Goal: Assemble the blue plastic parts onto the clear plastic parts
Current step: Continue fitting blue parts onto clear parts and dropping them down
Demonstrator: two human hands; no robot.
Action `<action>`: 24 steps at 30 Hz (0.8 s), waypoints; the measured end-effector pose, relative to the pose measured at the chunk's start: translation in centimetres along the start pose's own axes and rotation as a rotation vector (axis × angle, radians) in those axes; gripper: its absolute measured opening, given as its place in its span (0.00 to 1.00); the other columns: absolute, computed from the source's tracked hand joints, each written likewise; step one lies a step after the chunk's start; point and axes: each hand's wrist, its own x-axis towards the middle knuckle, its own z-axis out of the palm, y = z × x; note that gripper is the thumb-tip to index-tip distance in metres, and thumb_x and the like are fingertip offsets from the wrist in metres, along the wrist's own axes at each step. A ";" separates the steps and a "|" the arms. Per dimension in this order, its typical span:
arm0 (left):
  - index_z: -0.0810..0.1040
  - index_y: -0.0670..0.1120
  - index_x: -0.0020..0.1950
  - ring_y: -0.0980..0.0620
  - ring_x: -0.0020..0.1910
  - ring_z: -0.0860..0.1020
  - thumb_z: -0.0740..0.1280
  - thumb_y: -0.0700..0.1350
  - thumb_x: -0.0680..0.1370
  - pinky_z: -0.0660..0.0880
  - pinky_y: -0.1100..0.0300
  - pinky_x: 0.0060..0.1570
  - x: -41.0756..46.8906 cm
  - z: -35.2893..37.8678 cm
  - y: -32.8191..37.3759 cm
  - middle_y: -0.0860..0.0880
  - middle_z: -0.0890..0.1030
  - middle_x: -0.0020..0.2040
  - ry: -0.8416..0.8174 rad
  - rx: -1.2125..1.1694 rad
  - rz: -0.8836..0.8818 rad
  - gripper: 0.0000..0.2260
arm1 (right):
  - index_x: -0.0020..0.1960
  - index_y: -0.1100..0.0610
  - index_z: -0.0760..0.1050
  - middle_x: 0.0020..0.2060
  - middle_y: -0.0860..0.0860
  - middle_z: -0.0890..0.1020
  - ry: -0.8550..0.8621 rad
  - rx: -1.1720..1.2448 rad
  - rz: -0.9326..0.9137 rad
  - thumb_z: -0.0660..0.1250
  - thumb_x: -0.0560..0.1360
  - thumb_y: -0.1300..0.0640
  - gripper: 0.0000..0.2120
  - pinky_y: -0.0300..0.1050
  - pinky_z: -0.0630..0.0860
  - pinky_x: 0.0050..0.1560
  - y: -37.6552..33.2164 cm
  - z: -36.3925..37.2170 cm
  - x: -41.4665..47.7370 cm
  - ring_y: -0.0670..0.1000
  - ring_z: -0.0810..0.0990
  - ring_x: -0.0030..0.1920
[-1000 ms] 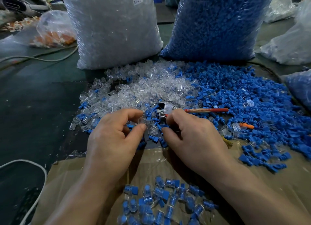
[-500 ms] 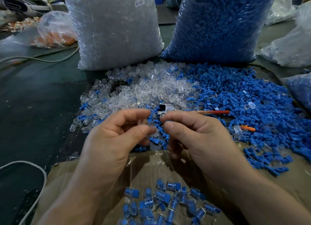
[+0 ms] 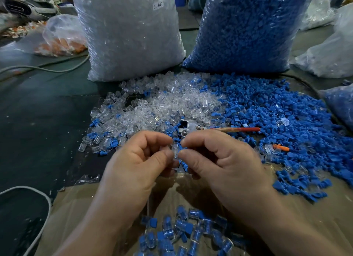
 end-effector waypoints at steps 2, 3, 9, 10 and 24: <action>0.84 0.56 0.47 0.48 0.38 0.86 0.73 0.51 0.66 0.81 0.61 0.38 -0.1 0.2 0.3 0.46 0.86 0.41 0.011 0.006 0.010 0.10 | 0.51 0.47 0.79 0.45 0.41 0.81 0.007 -0.097 -0.088 0.67 0.76 0.52 0.05 0.41 0.78 0.45 0.1 0.1 0.1 0.43 0.81 0.46; 0.84 0.56 0.47 0.47 0.38 0.86 0.72 0.51 0.66 0.81 0.60 0.38 -0.1 0.4 0.3 0.46 0.86 0.42 0.015 0.010 0.012 0.10 | 0.53 0.47 0.80 0.45 0.41 0.81 0.007 -0.169 -0.128 0.65 0.77 0.51 0.06 0.40 0.77 0.46 0.2 0.1 0.1 0.42 0.80 0.48; 0.84 0.55 0.43 0.51 0.35 0.84 0.74 0.41 0.71 0.80 0.63 0.35 -0.2 0.8 1.0 0.47 0.84 0.37 0.012 0.003 0.055 0.08 | 0.56 0.52 0.80 0.49 0.46 0.80 -0.055 -0.290 -0.225 0.62 0.79 0.50 0.11 0.48 0.78 0.46 0.7 0.0 0.1 0.46 0.80 0.48; 0.84 0.54 0.42 0.51 0.34 0.83 0.73 0.37 0.73 0.79 0.63 0.35 -0.2 0.9 1.1 0.46 0.84 0.36 0.009 0.011 0.051 0.10 | 0.56 0.53 0.80 0.49 0.46 0.80 -0.042 -0.286 -0.247 0.62 0.80 0.51 0.11 0.49 0.78 0.46 0.6 0.0 0.1 0.47 0.80 0.48; 0.85 0.49 0.42 0.50 0.31 0.81 0.77 0.50 0.59 0.77 0.62 0.28 -0.7 0.0 2.0 0.42 0.83 0.35 -0.078 -0.251 -0.126 0.14 | 0.56 0.56 0.81 0.52 0.46 0.81 -0.060 -0.205 -0.283 0.65 0.79 0.58 0.09 0.46 0.78 0.50 0.3 -0.1 0.1 0.46 0.80 0.53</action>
